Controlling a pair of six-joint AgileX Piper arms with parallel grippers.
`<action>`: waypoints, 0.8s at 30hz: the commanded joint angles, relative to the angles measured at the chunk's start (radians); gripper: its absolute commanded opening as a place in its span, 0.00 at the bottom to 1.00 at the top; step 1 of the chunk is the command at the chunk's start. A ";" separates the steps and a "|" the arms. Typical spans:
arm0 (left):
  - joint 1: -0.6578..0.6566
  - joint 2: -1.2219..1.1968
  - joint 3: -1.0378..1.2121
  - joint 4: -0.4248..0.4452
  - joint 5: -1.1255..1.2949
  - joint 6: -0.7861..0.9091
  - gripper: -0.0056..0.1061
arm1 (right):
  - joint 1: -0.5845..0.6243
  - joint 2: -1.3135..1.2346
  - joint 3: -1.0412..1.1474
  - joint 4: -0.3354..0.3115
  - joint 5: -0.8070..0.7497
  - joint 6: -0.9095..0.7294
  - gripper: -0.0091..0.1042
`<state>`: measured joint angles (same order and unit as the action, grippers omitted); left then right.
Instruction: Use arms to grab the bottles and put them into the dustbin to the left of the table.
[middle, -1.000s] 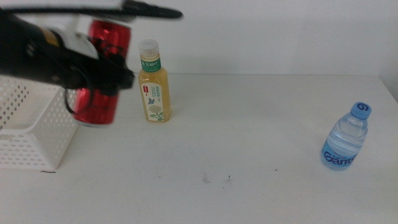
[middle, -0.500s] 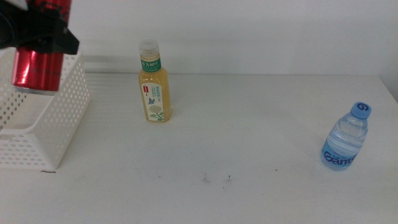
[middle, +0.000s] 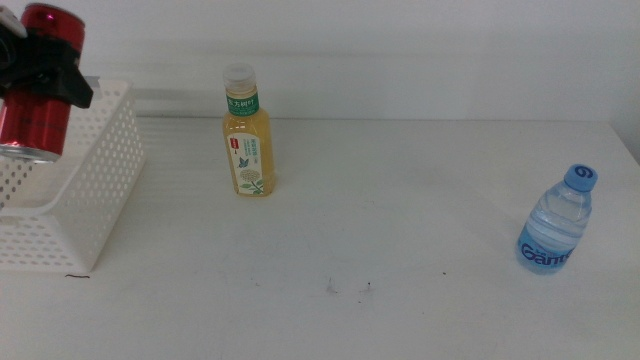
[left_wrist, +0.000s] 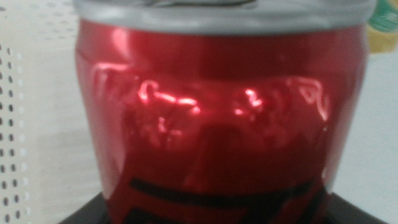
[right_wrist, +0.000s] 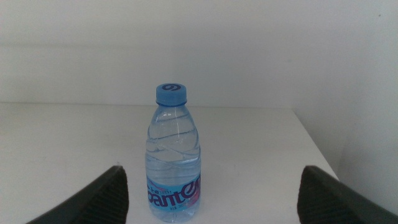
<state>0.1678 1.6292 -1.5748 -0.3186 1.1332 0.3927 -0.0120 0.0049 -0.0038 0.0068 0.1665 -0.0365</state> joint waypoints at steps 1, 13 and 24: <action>0.022 0.037 -0.052 -0.004 -0.010 0.004 0.47 | -0.008 -0.005 0.004 -0.007 -0.009 -0.006 0.75; 0.078 0.293 -0.287 0.126 0.088 0.004 0.47 | -0.008 -0.005 0.004 -0.007 -0.009 -0.006 0.75; 0.104 0.398 -0.340 0.147 0.088 0.076 0.47 | -0.008 -0.005 0.004 -0.007 -0.009 -0.006 0.75</action>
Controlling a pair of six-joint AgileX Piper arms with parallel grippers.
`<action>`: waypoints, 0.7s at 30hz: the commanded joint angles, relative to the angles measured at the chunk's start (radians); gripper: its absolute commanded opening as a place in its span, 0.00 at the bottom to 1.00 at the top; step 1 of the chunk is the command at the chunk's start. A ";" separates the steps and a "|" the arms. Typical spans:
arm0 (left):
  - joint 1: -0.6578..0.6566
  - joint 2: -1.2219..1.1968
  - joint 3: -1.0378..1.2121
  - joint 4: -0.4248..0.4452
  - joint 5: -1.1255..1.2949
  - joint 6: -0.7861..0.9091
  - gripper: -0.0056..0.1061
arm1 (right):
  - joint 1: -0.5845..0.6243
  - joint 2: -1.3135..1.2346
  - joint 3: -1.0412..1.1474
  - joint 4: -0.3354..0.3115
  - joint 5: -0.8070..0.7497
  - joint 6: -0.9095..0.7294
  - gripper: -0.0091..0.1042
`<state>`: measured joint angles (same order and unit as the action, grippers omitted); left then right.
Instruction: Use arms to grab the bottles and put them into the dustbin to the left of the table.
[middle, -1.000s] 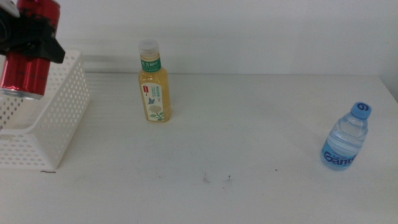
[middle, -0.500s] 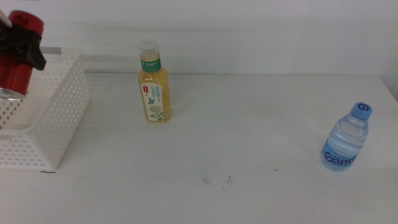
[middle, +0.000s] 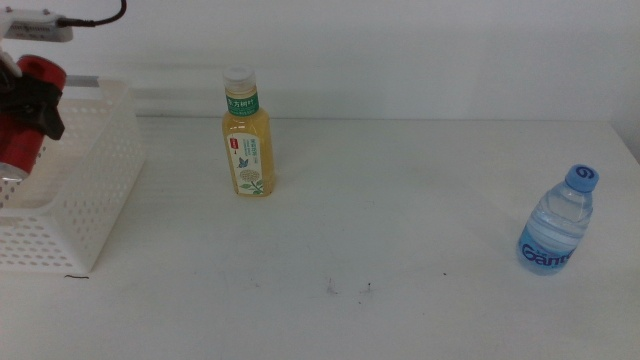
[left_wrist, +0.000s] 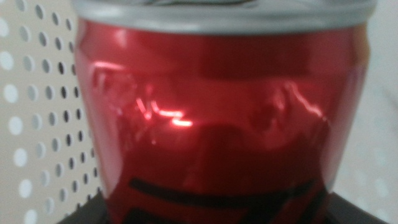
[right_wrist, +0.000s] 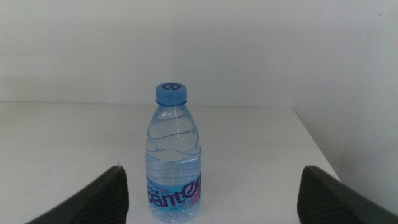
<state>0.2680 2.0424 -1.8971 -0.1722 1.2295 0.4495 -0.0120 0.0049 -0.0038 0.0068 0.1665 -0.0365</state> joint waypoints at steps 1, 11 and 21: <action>0.004 -0.015 -0.018 0.007 -0.008 0.025 0.47 | -0.008 -0.005 0.004 -0.007 -0.009 -0.006 0.75; 0.002 0.009 -0.018 0.013 -0.008 0.025 0.51 | -0.008 -0.005 0.004 -0.007 -0.009 -0.006 0.75; 0.002 0.015 -0.018 0.006 -0.008 0.034 0.84 | -0.008 -0.005 0.004 -0.007 -0.009 -0.006 0.75</action>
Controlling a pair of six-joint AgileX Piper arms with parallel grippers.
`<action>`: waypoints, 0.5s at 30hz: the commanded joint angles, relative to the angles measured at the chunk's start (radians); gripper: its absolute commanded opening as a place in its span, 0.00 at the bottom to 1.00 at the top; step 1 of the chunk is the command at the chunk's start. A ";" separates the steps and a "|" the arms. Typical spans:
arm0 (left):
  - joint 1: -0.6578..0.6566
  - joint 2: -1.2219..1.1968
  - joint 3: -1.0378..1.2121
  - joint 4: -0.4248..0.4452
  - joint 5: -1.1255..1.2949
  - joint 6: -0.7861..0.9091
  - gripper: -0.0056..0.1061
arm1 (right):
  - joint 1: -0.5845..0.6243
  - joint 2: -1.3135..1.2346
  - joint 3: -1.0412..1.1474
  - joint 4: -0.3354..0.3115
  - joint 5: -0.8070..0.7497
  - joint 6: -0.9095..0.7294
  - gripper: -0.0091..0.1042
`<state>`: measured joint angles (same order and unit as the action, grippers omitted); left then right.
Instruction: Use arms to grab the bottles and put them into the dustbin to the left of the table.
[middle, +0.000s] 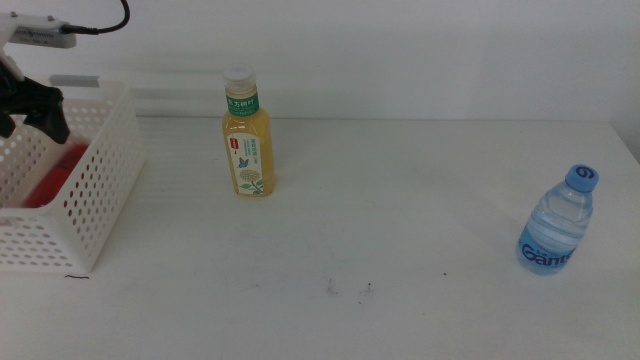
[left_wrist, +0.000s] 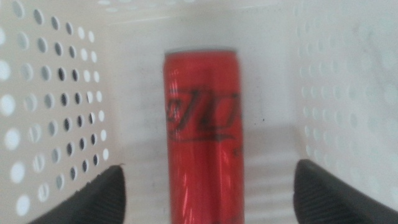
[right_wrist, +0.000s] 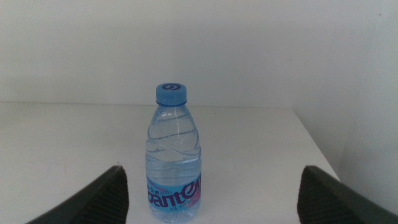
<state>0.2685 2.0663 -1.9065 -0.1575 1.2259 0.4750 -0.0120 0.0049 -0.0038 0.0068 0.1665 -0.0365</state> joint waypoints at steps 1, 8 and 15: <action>0.001 -0.009 -0.008 -0.012 -0.005 0.016 0.89 | -0.008 -0.005 0.004 -0.007 -0.009 -0.006 0.75; 0.001 -0.035 -0.013 -0.023 -0.005 -0.014 0.89 | -0.008 -0.005 0.004 -0.007 -0.009 -0.006 0.75; -0.041 -0.175 -0.011 -0.035 -0.005 -0.084 0.89 | -0.008 -0.005 0.004 -0.007 -0.009 -0.006 0.75</action>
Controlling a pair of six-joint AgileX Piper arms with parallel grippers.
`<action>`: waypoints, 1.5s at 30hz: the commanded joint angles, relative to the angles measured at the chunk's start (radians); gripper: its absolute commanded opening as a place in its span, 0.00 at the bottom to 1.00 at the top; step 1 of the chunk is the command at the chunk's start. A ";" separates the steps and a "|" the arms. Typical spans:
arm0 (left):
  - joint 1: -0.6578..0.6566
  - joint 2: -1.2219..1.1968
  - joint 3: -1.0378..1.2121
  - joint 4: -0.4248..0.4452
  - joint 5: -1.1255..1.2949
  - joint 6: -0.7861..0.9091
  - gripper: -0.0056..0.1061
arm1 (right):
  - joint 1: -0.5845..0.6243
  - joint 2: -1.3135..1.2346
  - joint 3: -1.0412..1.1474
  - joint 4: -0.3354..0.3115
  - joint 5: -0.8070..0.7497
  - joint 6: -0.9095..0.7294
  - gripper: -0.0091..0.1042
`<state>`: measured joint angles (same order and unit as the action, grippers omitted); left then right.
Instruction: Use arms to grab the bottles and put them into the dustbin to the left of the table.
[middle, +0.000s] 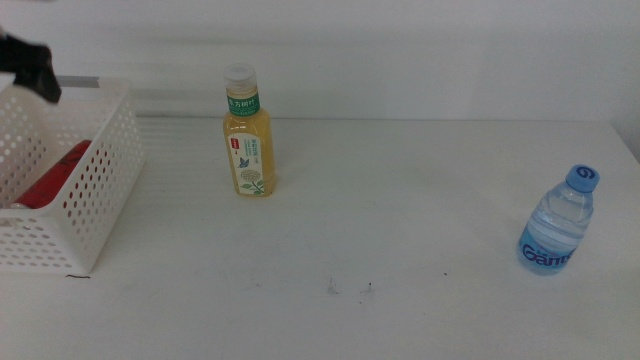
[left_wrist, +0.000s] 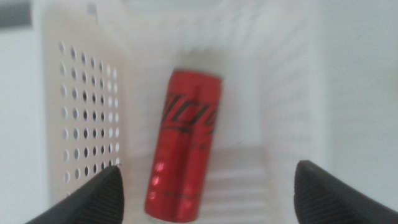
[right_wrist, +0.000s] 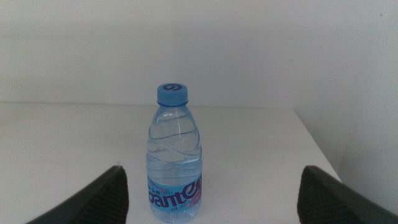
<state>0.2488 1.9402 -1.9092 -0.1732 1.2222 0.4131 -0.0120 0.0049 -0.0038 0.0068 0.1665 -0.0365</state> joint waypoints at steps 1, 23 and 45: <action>-0.033 -0.067 -0.006 -0.020 -0.001 -0.031 0.89 | -0.008 -0.005 0.004 -0.007 -0.009 -0.006 0.75; -0.415 -0.830 0.966 -0.108 -0.778 -0.105 0.89 | -0.008 -0.005 0.004 -0.007 -0.009 -0.006 0.75; -0.501 -1.306 1.449 -0.269 -1.098 -0.105 0.89 | -0.008 -0.005 0.004 -0.007 -0.009 -0.006 0.75</action>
<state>-0.2481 0.6460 -0.4512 -0.4160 0.1203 0.3151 -0.0120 0.0049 -0.0038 0.0068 0.1665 -0.0365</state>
